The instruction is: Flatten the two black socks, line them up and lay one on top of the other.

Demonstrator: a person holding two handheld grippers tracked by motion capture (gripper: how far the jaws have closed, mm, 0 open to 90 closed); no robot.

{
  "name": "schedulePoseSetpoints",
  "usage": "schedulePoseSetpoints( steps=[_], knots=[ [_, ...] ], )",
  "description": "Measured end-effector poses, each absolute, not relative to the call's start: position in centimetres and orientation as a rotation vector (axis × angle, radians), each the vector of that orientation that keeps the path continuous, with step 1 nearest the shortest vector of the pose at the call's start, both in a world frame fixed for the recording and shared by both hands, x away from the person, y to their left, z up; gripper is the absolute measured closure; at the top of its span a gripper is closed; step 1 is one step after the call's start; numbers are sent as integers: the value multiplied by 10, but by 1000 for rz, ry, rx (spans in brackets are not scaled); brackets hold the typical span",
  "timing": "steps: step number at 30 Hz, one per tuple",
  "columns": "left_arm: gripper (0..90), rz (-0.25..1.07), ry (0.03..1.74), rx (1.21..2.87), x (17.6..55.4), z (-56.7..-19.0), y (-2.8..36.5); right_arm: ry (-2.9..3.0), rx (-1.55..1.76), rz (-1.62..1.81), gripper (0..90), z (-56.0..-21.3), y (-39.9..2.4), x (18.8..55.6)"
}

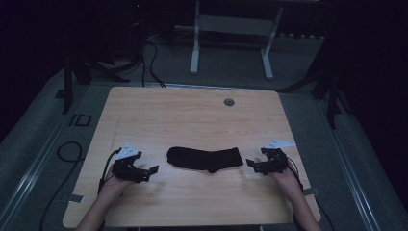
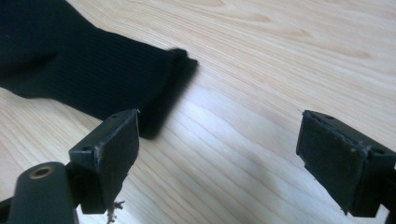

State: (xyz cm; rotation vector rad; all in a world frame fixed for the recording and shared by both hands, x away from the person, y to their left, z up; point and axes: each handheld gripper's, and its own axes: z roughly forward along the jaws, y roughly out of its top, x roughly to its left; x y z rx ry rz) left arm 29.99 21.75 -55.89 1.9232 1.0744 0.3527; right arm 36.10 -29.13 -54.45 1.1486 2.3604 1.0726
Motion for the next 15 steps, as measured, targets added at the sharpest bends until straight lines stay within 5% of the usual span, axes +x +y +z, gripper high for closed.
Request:
schedulePoseSetpoints(
  steps=[15],
  knots=[
    [39, 356, 1156, 1867, 284, -563, 249, 2275, 1284, 1040, 132, -552, -333, 347]
  ],
)
